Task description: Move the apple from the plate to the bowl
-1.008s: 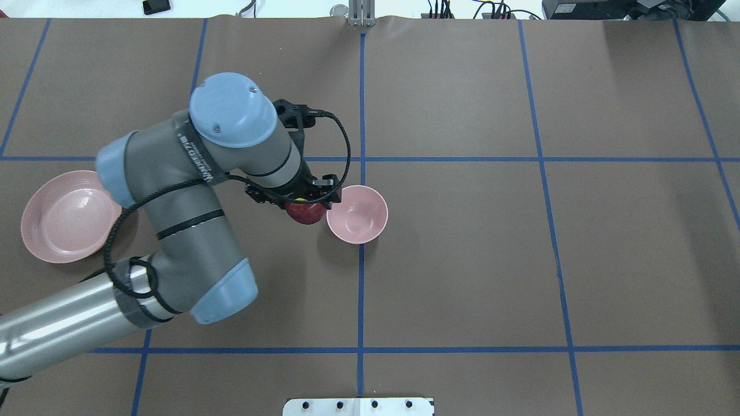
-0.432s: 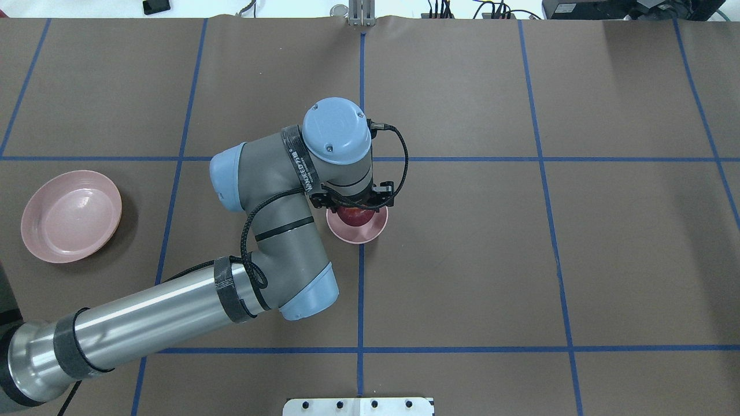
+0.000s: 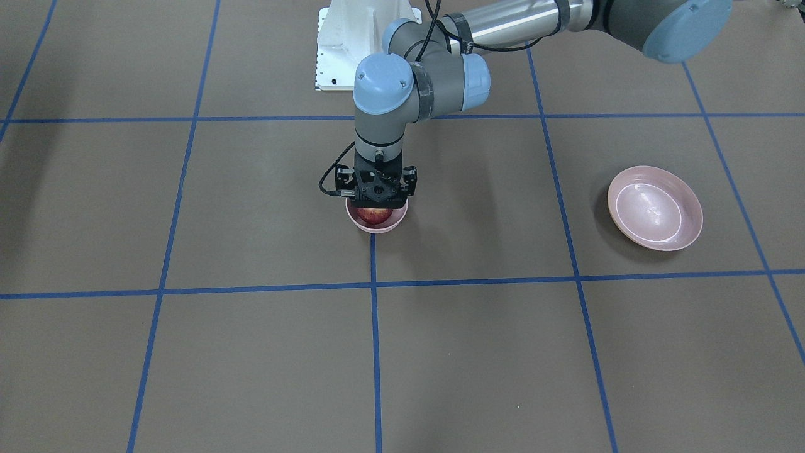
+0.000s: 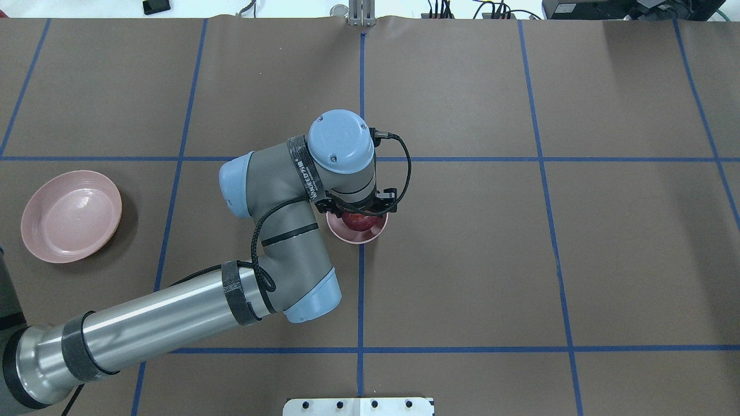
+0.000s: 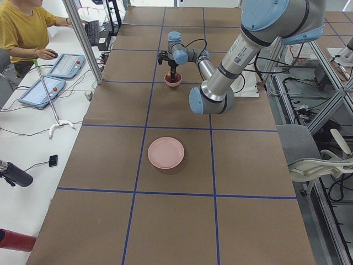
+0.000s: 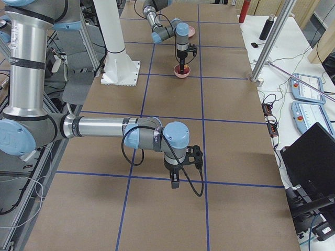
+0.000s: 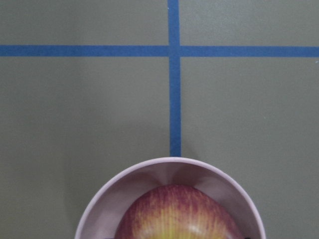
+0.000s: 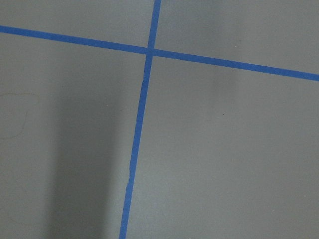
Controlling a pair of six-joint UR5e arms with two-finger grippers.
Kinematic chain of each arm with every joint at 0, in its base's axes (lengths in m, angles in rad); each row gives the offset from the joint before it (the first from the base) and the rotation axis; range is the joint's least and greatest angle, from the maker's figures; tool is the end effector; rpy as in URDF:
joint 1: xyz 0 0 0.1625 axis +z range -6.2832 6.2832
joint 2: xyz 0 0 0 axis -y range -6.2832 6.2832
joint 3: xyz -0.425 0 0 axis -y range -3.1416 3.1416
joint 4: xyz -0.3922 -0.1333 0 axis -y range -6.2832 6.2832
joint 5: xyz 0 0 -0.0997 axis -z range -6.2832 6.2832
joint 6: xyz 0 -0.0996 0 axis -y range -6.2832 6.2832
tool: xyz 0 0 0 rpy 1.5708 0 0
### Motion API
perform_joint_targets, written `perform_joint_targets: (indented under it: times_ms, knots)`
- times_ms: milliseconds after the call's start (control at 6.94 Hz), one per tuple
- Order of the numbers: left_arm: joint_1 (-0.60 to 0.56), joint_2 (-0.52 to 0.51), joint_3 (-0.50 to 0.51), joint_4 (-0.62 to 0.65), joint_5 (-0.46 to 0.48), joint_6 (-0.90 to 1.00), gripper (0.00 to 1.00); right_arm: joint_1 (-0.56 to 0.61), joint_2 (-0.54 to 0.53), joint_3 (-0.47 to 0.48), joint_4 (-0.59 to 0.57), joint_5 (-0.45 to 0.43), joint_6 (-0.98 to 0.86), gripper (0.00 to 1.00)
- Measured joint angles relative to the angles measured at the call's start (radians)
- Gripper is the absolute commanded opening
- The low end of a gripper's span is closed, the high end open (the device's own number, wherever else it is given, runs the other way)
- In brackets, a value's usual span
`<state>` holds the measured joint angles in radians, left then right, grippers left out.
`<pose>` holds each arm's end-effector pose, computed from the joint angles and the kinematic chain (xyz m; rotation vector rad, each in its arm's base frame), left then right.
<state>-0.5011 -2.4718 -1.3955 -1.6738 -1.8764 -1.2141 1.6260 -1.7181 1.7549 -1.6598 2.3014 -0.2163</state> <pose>0.6204 -0.4576 0.1568 0.0800 0.8667 -0.0086 0.0902 -0.4209 0.6477 0.0495 -0.7310 -0.1348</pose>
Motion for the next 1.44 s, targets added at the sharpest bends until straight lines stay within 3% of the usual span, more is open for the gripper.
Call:
perform_joint_targets:
  times_ms: [432,720,1008,1440]
  knots:
    - [0.001,0.003,-0.008,-0.003,0.000,0.007,0.97,0.000,0.000,0.000,0.000,0.005,0.001,1.00]
    - [-0.022,0.022,-0.071,0.007,-0.007,0.023,0.97,0.000,0.000,0.001,0.001,0.015,0.002,1.00]
    - [-0.109,0.135,-0.225,0.052,-0.077,0.158,0.97,0.000,0.001,0.002,0.001,0.017,0.002,1.00]
    - [-0.387,0.441,-0.454,0.132,-0.306,0.581,0.97,0.000,0.000,0.001,0.002,0.016,0.001,1.00]
